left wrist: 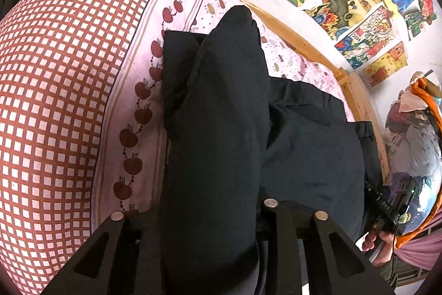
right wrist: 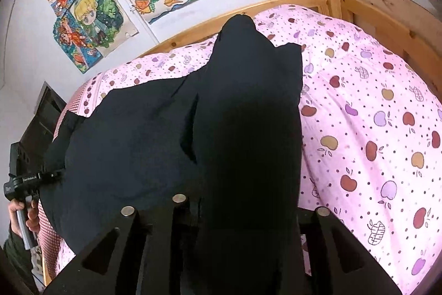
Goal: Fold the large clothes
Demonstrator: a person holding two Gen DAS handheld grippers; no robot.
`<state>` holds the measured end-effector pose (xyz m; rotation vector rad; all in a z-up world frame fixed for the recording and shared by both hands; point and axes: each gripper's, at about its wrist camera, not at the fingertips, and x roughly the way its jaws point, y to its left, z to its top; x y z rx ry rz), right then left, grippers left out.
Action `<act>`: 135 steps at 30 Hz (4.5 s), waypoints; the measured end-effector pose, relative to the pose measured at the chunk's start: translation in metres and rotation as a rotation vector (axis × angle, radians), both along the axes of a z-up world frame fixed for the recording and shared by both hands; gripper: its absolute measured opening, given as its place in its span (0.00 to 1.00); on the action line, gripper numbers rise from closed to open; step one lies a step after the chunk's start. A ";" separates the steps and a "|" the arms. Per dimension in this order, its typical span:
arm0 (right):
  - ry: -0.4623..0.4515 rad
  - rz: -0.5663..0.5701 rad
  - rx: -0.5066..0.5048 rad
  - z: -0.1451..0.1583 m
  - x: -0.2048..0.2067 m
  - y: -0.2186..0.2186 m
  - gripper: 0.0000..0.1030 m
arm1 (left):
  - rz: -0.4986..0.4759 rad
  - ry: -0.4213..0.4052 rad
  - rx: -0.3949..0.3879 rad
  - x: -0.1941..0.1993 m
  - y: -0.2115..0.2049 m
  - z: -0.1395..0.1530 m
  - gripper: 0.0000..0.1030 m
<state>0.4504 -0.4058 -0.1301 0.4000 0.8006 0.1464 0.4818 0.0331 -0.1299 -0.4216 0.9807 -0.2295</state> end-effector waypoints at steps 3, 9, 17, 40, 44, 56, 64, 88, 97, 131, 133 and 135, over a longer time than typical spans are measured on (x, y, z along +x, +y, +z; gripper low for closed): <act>0.031 -0.019 -0.012 -0.003 0.001 0.002 0.33 | 0.014 0.003 0.043 0.000 -0.004 0.000 0.39; 0.020 -0.070 -0.016 0.001 -0.008 -0.002 0.70 | 0.071 -0.042 0.111 -0.006 -0.009 0.004 0.76; -0.032 -0.063 -0.201 0.017 -0.015 0.015 0.81 | 0.133 -0.164 0.187 -0.028 -0.012 0.015 0.93; -0.272 -0.183 -0.310 0.089 -0.072 0.012 0.98 | 0.163 -0.396 0.222 -0.089 -0.027 0.059 1.00; -0.318 -0.179 -0.297 0.100 -0.086 0.022 0.98 | 0.162 -0.440 0.240 -0.105 -0.035 0.070 1.00; -0.412 -0.102 -0.340 0.109 -0.136 0.052 0.98 | 0.125 -0.615 0.341 -0.170 -0.071 0.094 1.00; -0.466 -0.081 -0.331 0.118 -0.175 0.058 0.98 | 0.139 -0.660 0.343 -0.213 -0.080 0.099 1.00; -0.585 -0.007 -0.366 0.104 -0.260 0.097 0.98 | 0.074 -0.766 0.400 -0.290 -0.114 0.084 1.00; -0.610 -0.031 -0.309 0.084 -0.285 0.101 0.98 | 0.059 -0.751 0.386 -0.293 -0.109 0.078 1.00; -0.611 -0.061 -0.353 0.055 -0.346 0.128 0.98 | 0.075 -0.872 0.433 -0.372 -0.104 0.028 1.00; -0.607 -0.078 -0.351 0.053 -0.349 0.127 0.98 | 0.061 -0.868 0.441 -0.372 -0.107 0.023 1.00; -0.604 -0.084 -0.347 0.050 -0.351 0.126 0.98 | 0.055 -0.859 0.441 -0.373 -0.107 0.018 1.00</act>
